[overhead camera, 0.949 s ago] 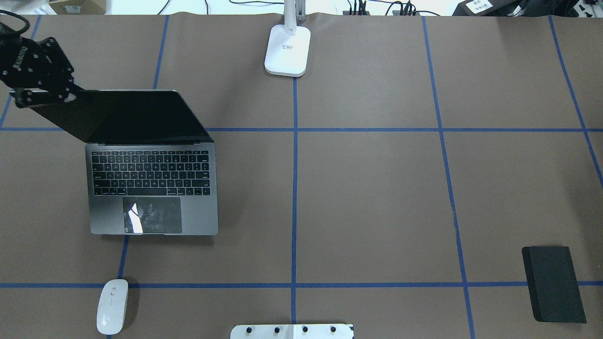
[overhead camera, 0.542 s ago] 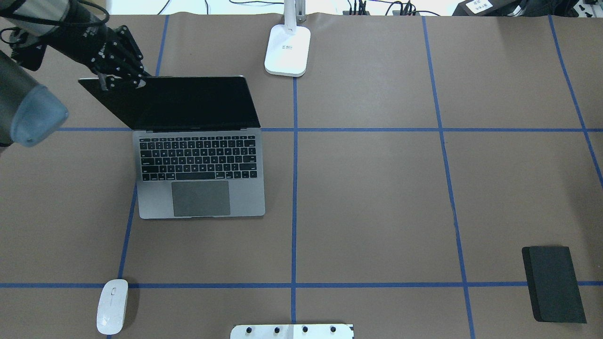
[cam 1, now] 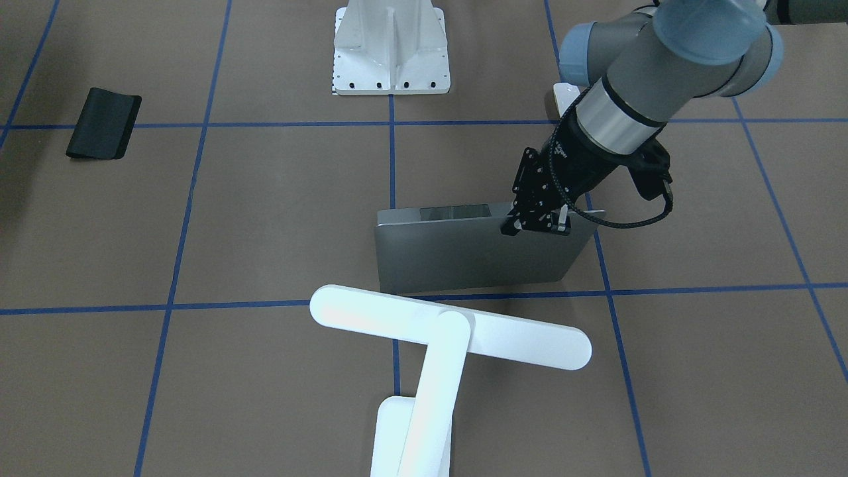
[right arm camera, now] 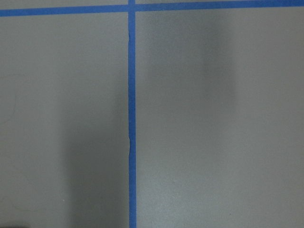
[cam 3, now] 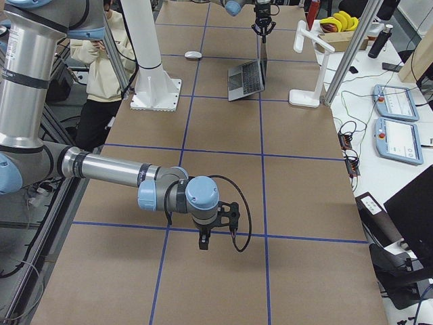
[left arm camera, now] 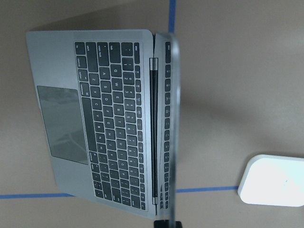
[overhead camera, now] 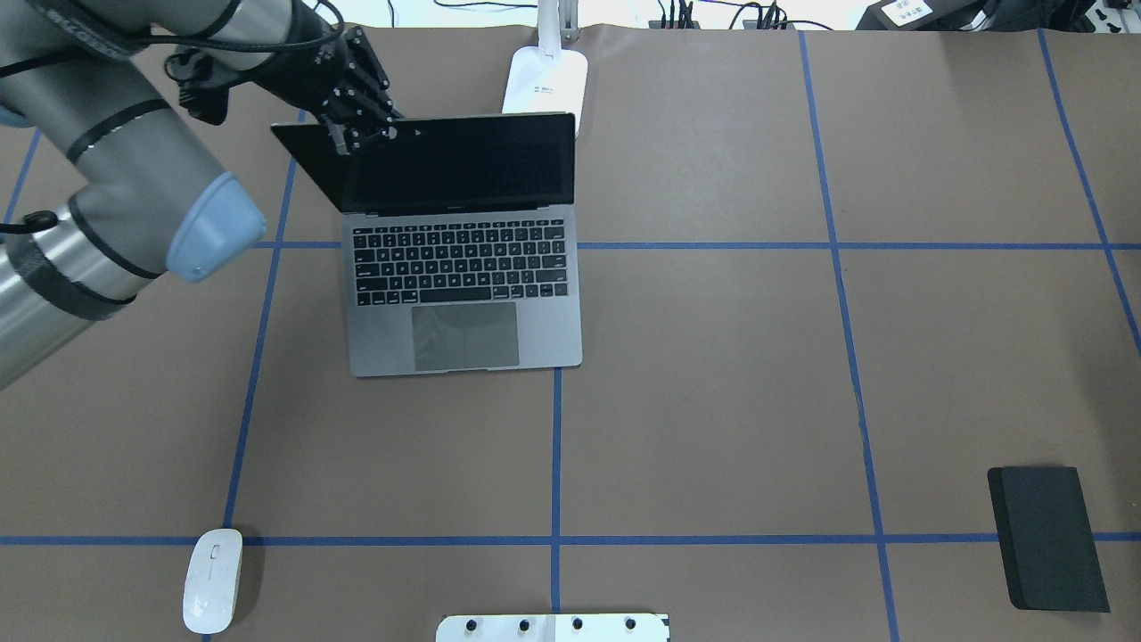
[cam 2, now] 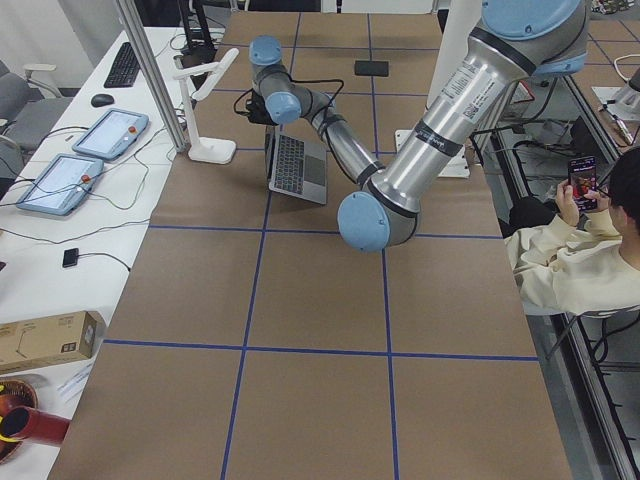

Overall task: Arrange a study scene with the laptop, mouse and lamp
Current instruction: 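Slide the open silver laptop with the left gripper toward the white lamp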

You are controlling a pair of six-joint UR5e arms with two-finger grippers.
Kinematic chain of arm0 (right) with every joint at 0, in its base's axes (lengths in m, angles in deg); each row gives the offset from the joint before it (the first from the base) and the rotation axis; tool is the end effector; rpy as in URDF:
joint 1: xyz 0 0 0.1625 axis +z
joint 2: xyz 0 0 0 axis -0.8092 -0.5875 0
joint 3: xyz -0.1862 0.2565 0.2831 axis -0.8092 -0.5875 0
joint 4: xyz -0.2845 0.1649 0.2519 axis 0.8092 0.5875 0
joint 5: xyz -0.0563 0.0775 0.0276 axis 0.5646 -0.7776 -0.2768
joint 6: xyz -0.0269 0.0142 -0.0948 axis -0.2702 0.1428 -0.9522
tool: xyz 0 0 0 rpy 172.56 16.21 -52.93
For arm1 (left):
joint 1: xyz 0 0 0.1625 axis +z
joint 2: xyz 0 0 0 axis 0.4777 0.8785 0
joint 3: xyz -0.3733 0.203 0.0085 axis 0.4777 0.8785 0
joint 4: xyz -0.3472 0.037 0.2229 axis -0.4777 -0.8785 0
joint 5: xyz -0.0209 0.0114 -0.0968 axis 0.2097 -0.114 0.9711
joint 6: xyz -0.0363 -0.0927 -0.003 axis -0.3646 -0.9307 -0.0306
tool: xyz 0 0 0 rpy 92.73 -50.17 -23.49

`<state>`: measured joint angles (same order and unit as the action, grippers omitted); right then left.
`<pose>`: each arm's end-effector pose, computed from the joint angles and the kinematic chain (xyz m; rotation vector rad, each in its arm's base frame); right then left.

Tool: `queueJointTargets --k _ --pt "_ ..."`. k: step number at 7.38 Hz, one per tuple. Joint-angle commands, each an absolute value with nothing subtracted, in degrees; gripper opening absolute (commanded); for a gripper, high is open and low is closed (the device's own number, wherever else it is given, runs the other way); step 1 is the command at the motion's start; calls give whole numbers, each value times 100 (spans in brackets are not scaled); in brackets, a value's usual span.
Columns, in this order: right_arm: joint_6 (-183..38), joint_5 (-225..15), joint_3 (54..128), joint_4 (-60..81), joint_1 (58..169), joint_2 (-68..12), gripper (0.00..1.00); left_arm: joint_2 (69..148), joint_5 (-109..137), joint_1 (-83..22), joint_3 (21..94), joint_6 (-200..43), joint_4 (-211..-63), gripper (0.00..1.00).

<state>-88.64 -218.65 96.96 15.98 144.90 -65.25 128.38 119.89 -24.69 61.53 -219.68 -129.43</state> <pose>0.0668 -0.3620 0.6944 -0.0015 -0.8098 0.0220 0.3401 -0.5770 0.1621 -0.7673 1.0955 -1.4435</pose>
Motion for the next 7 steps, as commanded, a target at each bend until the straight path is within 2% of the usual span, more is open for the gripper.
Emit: queueJointTargets --k 1,5,7 --pt "-8886 -21848 9689 1607 14490 -6615 100 13252 11396 -2245 5566 -22008 -13514 0" --pt "-8886 -21848 9654 1607 14490 -6677 100 13648 10427 -1901 4397 -21676 -14481 0" --pt "-8886 -21848 9645 1607 14490 -6677 100 13649 10252 -1832 4219 -21430 -14607 0"
